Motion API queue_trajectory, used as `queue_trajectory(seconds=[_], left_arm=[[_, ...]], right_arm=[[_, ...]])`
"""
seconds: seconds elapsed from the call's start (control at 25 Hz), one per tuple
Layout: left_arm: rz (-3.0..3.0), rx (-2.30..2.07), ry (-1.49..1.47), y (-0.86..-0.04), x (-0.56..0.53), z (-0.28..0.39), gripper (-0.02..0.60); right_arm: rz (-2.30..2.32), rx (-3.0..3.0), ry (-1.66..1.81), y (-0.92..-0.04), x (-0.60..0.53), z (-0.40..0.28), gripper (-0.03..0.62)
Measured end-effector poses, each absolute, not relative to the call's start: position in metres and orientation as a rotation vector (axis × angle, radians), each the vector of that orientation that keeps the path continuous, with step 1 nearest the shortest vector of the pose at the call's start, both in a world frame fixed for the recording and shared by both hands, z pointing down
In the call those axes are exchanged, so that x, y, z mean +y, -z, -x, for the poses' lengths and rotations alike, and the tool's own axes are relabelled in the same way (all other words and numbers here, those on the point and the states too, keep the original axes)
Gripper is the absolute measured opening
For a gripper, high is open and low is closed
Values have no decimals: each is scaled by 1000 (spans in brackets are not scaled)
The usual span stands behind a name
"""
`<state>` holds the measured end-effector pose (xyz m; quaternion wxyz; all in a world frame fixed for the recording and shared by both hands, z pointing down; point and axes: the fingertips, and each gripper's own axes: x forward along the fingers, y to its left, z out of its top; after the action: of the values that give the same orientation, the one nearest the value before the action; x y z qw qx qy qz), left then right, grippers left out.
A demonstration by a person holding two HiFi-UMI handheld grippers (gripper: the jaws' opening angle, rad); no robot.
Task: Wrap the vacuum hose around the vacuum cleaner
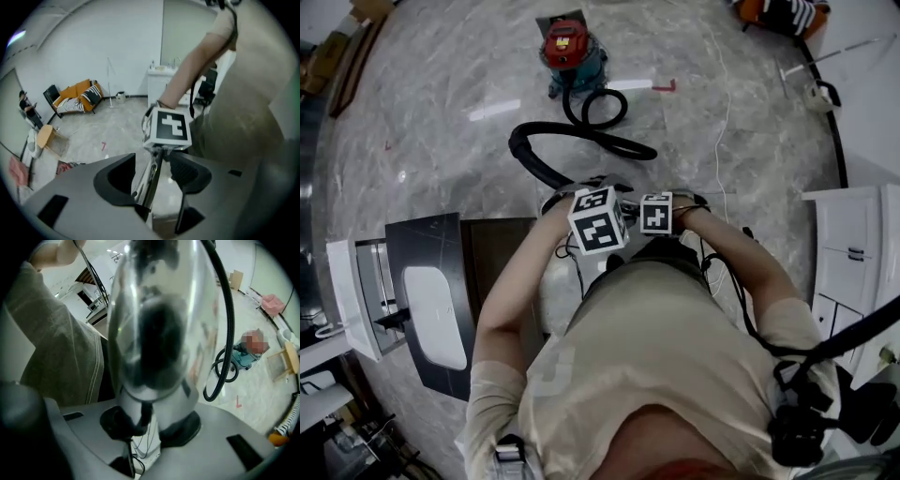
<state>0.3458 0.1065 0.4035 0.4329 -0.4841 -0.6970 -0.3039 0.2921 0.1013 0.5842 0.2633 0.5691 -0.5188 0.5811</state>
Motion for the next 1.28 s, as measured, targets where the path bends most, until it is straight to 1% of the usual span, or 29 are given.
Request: queue_trajectory(seconds=[0.12, 0.44, 0.6, 0.68, 0.8, 0.84, 0.88, 1.08, 1.28], left_arm=[[1074, -1529, 696, -432, 125, -369, 238], [886, -1214, 677, -483, 162, -438, 238], [678, -1072, 802, -515, 144, -466, 236], [666, -1048, 851, -523, 144, -471, 227], [713, -1075, 969, -532, 153, -473, 198], [738, -1080, 998, -536, 155, -475, 156], [765, -1086, 1020, -541, 158, -478, 70], [834, -1173, 1148, -563, 174, -495, 66], [804, -1306, 1324, -571, 174, -515, 63]], right_arm=[[-1523, -1425, -1547, -584, 130, -317, 95], [-1369, -1460, -1537, -589, 205, -368, 95], [-1249, -1472, -1503, -600, 235, -384, 95], [-1207, -1463, -1486, -600, 247, -393, 95], [-1141, -1456, -1467, -606, 261, -405, 95], [-1117, -1455, -1463, -611, 265, -408, 95], [-1093, -1451, -1463, -616, 269, -412, 95], [-992, -1441, -1476, -628, 295, -442, 95], [-989, -1490, -1480, -638, 291, -477, 95]])
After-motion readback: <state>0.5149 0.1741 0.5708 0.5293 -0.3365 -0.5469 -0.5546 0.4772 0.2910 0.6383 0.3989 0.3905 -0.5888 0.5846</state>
